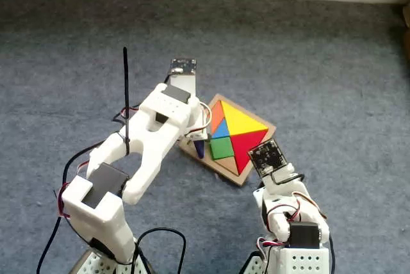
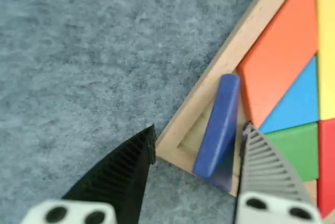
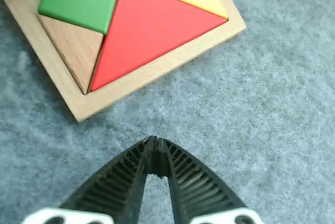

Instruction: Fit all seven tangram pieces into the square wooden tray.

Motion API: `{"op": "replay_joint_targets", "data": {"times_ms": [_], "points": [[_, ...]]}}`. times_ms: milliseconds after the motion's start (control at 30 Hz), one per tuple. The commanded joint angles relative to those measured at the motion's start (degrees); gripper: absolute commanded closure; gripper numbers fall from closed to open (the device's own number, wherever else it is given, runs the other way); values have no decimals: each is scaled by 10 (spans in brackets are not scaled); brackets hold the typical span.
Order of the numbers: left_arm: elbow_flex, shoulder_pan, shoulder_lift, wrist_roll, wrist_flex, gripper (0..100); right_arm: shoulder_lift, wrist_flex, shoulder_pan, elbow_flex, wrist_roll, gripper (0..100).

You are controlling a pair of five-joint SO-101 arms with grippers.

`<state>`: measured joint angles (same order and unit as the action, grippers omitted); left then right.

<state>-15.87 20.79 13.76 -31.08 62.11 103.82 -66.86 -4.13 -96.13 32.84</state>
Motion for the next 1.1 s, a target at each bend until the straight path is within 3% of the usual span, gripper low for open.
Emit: {"op": "replay_joint_targets", "data": {"times_ms": [0, 600, 967, 1067], "points": [[1, 9, -32, -5, 4, 720, -7, 1, 7, -84, -1, 993], [-7, -9, -160, -4, 75, 720, -7, 1, 7, -84, -1, 993], [-76, -7, -160, -2, 72, 720, -7, 1, 7, -84, -1, 993], [-97, -10, -160, -2, 35, 720, -7, 1, 7, -84, -1, 993]]}}
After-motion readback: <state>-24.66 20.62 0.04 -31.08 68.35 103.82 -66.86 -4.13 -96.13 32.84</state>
